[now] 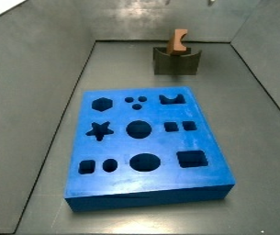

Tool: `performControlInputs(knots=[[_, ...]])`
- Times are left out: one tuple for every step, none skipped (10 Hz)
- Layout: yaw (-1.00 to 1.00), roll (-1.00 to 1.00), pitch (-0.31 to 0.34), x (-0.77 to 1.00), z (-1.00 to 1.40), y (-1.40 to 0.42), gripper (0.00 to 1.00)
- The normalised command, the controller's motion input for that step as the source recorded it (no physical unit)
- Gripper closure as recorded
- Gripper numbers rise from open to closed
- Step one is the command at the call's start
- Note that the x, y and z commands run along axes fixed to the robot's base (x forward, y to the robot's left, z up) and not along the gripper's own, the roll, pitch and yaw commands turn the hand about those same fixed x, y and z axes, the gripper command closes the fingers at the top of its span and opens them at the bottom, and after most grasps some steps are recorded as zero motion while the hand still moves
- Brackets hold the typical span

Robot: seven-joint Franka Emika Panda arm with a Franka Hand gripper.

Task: Pick up the arch object. Move up. Place the arch object on the fixture. Regrasp the arch object. Rotate the arch object. Move to above the board. Insert the arch object.
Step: Regrasp the arch object.

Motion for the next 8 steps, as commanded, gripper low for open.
performControlInputs(knots=[[0.01,1.00,0.076,0.06,0.64,-0.60,0.00],[0.01,1.00,0.073,0.02,0.52,-0.47,0.00],[0.01,1.00,0.068,-0.02,0.23,-0.20,0.00],[0.01,1.00,0.066,-0.02,0.06,-0.09,0.00],[0.01,1.00,0.065,0.00,0.03,-0.05,0.00],[0.01,1.00,0.065,-0.01,0.04,-0.05,0.00],[0.01,1.00,0.061,-0.01,0.03,-0.04,0.00],[0.01,1.00,0.059,-0.01,0.02,-0.03,0.00]])
